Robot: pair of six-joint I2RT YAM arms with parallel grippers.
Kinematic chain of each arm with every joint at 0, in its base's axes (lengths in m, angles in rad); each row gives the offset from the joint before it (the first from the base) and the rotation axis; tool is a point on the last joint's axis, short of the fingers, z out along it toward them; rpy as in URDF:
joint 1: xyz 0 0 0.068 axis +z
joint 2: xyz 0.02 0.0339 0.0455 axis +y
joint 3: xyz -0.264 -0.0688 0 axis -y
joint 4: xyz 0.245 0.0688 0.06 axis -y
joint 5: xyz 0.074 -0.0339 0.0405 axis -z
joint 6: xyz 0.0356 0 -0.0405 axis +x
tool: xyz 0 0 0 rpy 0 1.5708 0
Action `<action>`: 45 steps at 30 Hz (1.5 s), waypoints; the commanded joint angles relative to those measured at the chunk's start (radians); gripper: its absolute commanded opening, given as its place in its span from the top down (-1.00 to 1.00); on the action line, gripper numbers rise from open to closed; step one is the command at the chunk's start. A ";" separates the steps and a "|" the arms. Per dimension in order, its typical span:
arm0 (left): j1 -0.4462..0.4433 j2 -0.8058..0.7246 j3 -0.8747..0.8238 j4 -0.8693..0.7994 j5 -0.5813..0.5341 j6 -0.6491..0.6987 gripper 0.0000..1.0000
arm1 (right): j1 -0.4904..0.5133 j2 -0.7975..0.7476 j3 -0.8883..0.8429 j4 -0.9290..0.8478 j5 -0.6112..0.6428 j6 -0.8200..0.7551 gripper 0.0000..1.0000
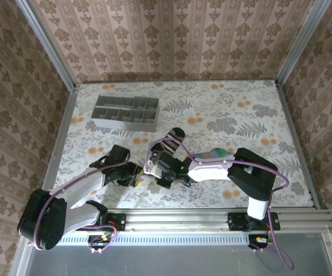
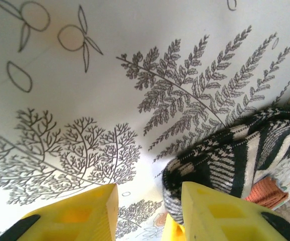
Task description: Roll the socks
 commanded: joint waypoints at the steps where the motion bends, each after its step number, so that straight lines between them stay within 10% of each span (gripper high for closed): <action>1: 0.004 -0.037 0.037 -0.086 -0.025 0.040 0.27 | -0.050 0.055 -0.006 -0.212 -0.192 0.078 1.00; 19: -0.137 0.075 -0.002 0.285 -0.074 -0.053 0.32 | -0.268 0.261 0.126 -0.397 -0.548 0.247 1.00; 37: -0.181 0.090 0.059 0.057 -0.159 -0.147 0.25 | -0.310 0.314 0.144 -0.431 -0.591 0.274 1.00; 45: -0.181 0.171 0.032 0.267 -0.137 -0.241 0.22 | -0.316 0.333 0.161 -0.444 -0.612 0.271 1.00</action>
